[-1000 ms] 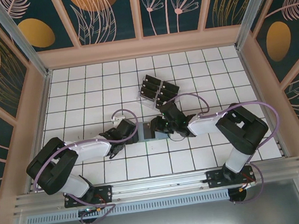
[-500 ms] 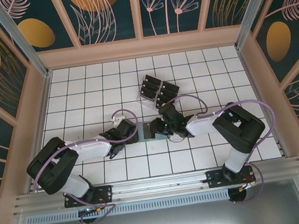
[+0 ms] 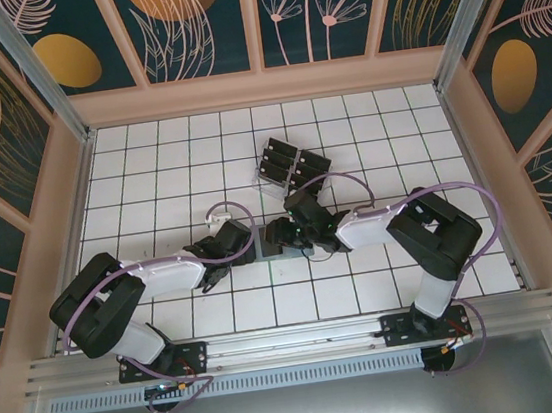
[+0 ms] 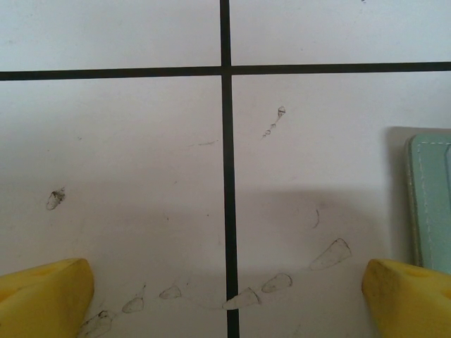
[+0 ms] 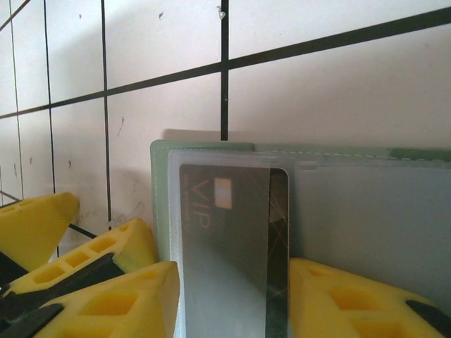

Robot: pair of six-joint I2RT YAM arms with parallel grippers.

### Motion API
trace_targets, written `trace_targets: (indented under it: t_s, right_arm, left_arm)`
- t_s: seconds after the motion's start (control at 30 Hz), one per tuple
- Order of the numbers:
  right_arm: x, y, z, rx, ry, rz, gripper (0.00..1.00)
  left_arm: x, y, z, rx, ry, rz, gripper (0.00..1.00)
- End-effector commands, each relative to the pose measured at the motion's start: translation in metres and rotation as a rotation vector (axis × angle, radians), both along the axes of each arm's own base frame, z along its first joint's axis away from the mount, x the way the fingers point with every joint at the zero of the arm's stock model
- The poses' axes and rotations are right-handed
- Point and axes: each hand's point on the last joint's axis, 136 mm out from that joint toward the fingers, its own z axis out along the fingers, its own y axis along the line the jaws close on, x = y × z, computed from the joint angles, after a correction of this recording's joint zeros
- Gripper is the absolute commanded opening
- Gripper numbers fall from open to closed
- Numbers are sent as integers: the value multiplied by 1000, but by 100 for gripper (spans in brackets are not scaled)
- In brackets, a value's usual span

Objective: Put the credit cards into the card holder

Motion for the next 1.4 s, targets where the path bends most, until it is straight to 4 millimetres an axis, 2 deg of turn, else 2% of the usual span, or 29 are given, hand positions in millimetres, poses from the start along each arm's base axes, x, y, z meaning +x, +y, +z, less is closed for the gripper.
trace_targets:
  t_s: [0.0,0.17,0.33,0.53,0.87,1.37]
  right_arm:
    - [-1,-11,-2,-79,-13,-8,47]
    - [1,-21,4,-122,-42,-25,48]
    - [-1,-22,5,-128,-44,-19,46]
    - [-1,-15,6,-114,-44,-6,31]
    - [3,-8,8,-109,-51,3,25]
    - [-2,-10,-10,-124,-12,1,23]
  left_arm:
    - [-11,1,-21,4,61,-29,99]
    - [-11,0,-22,5,63,-35,98]
    - [-11,-1,-23,3,65,-36,99]
    - [-10,-2,-23,-1,64,-38,99]
    - [-10,-3,-24,-2,66,-42,99]
    - [-12,-2,-25,-4,68,-41,99]
